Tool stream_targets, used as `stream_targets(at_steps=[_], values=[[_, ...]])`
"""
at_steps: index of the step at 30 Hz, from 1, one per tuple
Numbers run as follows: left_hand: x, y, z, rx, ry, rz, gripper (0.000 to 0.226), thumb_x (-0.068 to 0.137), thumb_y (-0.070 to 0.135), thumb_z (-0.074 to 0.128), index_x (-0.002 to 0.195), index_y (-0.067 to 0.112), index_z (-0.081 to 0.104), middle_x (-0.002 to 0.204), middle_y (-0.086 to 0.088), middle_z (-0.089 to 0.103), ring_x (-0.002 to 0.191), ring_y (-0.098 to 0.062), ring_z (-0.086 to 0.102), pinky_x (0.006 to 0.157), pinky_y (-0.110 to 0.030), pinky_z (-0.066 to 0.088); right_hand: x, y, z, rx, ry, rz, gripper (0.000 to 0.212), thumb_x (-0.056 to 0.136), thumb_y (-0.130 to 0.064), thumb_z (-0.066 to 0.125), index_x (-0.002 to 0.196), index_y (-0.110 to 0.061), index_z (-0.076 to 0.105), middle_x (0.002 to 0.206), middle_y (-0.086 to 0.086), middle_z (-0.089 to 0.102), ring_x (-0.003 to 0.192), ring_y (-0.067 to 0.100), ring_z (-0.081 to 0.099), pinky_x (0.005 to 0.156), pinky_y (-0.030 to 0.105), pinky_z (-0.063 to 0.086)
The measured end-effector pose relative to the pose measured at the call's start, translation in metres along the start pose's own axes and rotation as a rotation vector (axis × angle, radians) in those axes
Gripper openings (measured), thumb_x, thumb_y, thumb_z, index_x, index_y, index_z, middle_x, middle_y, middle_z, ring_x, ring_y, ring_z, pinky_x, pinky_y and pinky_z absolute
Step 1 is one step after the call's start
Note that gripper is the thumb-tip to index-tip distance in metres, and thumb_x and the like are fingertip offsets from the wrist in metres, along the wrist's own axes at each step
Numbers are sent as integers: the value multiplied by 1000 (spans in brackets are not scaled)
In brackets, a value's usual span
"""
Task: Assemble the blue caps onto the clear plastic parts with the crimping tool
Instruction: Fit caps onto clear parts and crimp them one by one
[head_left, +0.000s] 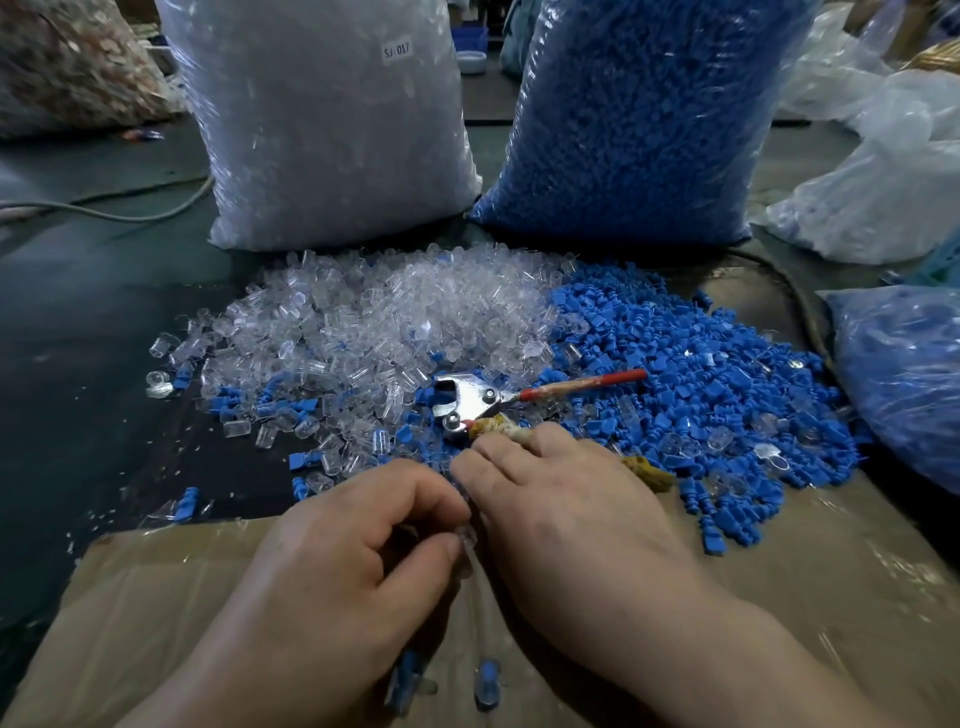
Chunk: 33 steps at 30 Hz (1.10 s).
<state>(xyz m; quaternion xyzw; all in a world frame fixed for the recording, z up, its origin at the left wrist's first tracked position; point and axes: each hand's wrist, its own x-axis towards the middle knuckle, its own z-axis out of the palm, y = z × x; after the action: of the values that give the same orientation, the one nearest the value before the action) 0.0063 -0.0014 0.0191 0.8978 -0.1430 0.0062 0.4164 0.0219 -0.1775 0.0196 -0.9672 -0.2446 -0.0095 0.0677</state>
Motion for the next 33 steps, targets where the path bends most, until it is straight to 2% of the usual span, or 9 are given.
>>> stream_targets(at_steps=[4, 8, 12, 15, 20, 23, 25, 29, 33], values=[[1, 0, 0, 58, 1, 18, 21, 79, 33, 73, 92, 46, 63, 82, 26, 68, 73, 3, 64, 64, -10, 46, 3, 4, -1, 59, 47, -17, 18, 93, -25, 50, 110, -27, 52, 104, -7, 53, 84, 16, 32, 72, 34, 36], [2, 0, 0, 53, 46, -35, 24, 76, 31, 70, 93, 47, 63, 82, 29, 68, 76, 6, 64, 65, -9, 45, 3, 9, 4, 117, 90, 3, 9, 95, -20, 49, 98, -25, 56, 89, -9, 42, 83, 12, 29, 72, 27, 30], [2, -1, 0, 23, 87, -62, 24, 79, 31, 69, 96, 47, 63, 86, 26, 70, 80, 3, 66, 62, -16, 49, -1, 13, 4, 141, 130, 34, 11, 93, -16, 54, 97, -26, 57, 92, -9, 50, 88, 12, 38, 73, 26, 37], [2, -5, 4, -169, 100, -128, 39, 87, 9, 70, 93, 47, 64, 75, 15, 73, 68, -2, 71, 58, -15, 52, -4, 14, -1, 277, 186, 84, 4, 93, -19, 58, 91, -21, 59, 90, -6, 55, 86, 14, 48, 75, 31, 42], [4, -3, 7, -510, 94, -252, 43, 87, -4, 68, 84, 39, 70, 69, -5, 72, 60, -23, 74, 47, -16, 49, -3, 11, -4, 735, 286, 308, 8, 86, -24, 72, 91, -28, 68, 86, -15, 64, 81, 3, 61, 75, 20, 49], [5, -2, 7, -567, 66, -293, 37, 87, 1, 68, 81, 38, 70, 66, -12, 73, 53, -20, 70, 43, -14, 45, -3, 7, -10, 1247, 205, 446, 10, 87, -14, 71, 87, -23, 70, 72, -4, 66, 61, 13, 65, 64, 39, 60], [6, 0, 7, -607, 64, -313, 36, 88, 2, 67, 79, 37, 71, 65, -14, 73, 50, -22, 68, 42, -16, 45, -3, 5, -12, 1613, 160, 484, 7, 83, -7, 70, 87, -13, 70, 76, 11, 63, 56, 22, 60, 55, 49, 56], [7, 0, 6, -669, 75, -341, 34, 88, 2, 67, 77, 34, 72, 66, -17, 72, 47, -23, 64, 41, -20, 47, -1, 9, -13, 1999, 149, 567, 15, 90, -4, 56, 89, -6, 71, 89, 16, 71, 66, 25, 67, 55, 35, 58], [8, -1, 7, -725, 87, -373, 29, 88, 2, 66, 77, 28, 72, 65, -20, 71, 45, -25, 61, 39, -29, 49, -3, 14, -18, 2134, 40, 517, 33, 85, 19, 42, 88, 3, 70, 97, 26, 69, 85, 34, 71, 67, 34, 61]])
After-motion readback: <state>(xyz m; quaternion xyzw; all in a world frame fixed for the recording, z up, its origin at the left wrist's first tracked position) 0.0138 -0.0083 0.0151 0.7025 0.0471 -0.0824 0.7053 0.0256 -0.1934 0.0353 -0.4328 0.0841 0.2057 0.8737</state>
